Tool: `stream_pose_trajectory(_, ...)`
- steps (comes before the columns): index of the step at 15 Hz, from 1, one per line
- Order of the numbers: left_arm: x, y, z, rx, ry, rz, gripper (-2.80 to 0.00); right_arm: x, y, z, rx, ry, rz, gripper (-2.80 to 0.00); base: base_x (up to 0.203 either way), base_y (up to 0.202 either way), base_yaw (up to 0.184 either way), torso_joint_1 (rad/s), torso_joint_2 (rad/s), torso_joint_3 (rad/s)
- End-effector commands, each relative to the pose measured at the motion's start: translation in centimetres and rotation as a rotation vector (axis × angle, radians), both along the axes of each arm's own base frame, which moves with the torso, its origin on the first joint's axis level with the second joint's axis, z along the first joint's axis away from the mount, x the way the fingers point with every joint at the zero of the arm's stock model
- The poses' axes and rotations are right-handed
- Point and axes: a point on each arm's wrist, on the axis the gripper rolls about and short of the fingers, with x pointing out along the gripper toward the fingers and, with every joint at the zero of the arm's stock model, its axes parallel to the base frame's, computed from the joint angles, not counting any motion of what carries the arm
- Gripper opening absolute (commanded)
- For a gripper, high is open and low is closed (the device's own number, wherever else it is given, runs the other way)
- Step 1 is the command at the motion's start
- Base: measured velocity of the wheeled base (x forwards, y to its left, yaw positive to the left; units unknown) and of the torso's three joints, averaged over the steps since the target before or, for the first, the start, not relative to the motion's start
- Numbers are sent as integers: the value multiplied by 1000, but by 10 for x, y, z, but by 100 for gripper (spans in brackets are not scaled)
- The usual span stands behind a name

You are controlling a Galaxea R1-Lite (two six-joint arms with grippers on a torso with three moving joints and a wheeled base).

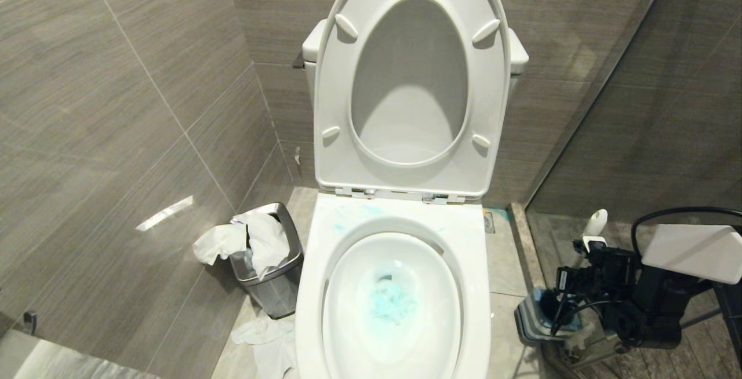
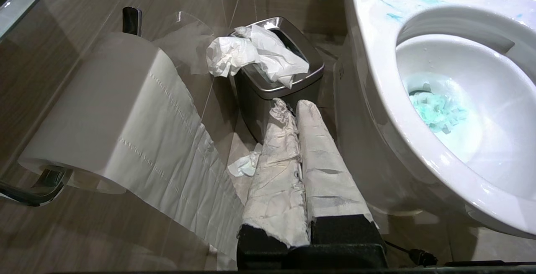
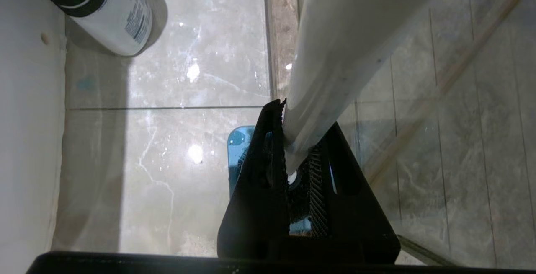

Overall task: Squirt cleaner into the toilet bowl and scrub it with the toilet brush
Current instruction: Put the toilet brush back

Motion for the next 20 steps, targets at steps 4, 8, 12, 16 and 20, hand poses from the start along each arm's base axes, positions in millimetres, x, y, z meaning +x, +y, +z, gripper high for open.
stream_pose_trajectory(4,0,0,0,0,0,1,-280,-2,-1,1,0,-3,-3,-280,0,0,0,0,0,0)
stream_pose_trajectory(8,0,0,0,3,0,0,-280,-3,-1,1,0,-1,-3,-280,0,0,0,0,0,0)
stream_pose_trajectory(12,0,0,0,6,0,0,-280,-3,-1,1,0,-3,-3,-280,0,0,0,0,0,0)
stream_pose_trajectory(16,0,0,0,6,0,0,-280,-2,-1,1,-1,-4,-4,-280,0,0,0,-1,0,-13)
stream_pose_trajectory(20,0,0,0,6,0,0,-280,-2,-1,2,-1,-7,-3,-280,0,0,0,1,4,-150)
